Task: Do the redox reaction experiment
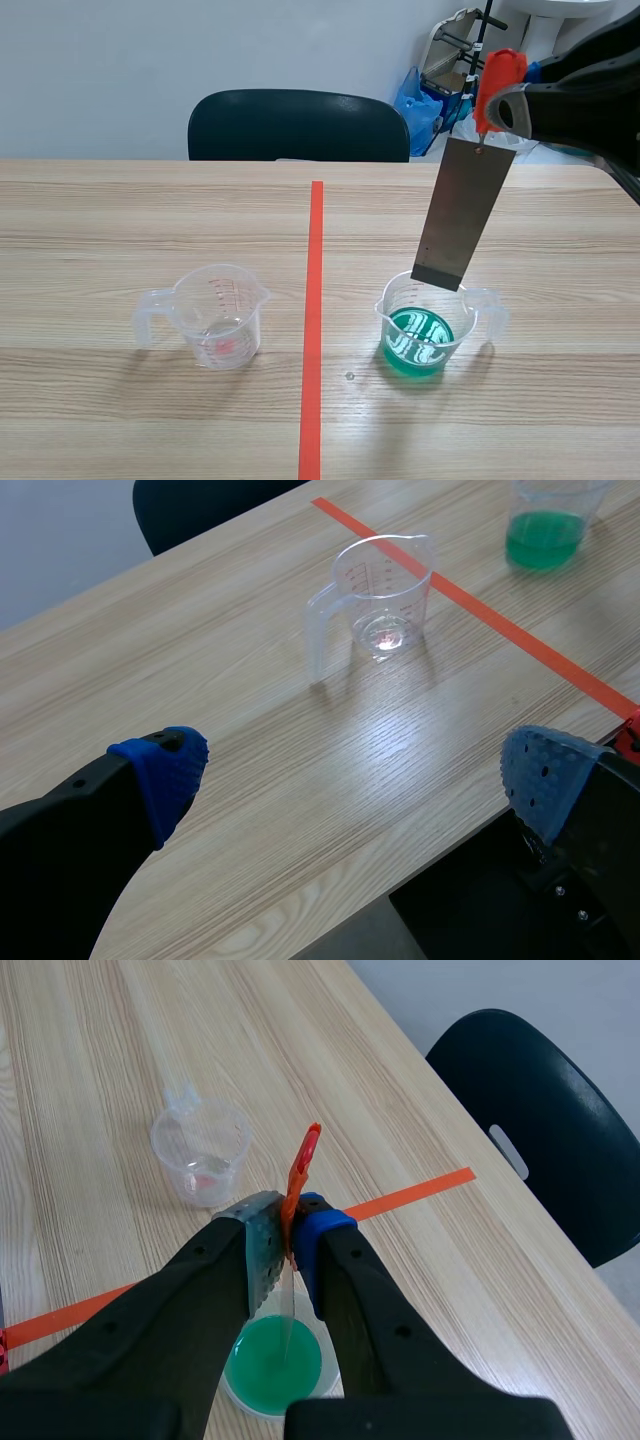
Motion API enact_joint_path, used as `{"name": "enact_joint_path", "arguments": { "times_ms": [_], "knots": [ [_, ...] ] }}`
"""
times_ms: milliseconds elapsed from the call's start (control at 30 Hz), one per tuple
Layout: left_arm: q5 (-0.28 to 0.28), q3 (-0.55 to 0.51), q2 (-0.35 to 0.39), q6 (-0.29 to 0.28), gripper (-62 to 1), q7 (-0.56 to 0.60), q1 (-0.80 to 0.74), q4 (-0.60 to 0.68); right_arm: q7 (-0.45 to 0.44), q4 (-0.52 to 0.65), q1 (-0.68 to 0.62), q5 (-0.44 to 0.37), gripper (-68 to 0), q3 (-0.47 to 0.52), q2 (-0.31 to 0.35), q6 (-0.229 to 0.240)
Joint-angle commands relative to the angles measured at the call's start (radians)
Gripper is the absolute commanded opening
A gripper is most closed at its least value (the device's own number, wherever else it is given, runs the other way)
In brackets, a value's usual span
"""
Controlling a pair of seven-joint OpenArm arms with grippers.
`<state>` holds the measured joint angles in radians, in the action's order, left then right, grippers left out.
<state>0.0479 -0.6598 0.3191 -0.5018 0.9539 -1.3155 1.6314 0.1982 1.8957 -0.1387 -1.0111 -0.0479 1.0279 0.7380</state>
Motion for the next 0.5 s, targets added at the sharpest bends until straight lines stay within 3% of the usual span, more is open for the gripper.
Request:
{"name": "enact_joint_path", "arguments": {
  "times_ms": [0,467],
  "knots": [
    [-0.014,0.0,-0.002,-0.003,1.4,0.014,-0.001,0.004,-0.022,0.002,0.016,-0.014,-66.8,0.017,0.016,-0.004],
    [-0.014,0.0,0.011,-0.01,1.4,0.014,-0.001,0.004,-0.025,0.002,0.016,-0.014,-66.9,0.017,0.016,-0.004]
  ]
}}
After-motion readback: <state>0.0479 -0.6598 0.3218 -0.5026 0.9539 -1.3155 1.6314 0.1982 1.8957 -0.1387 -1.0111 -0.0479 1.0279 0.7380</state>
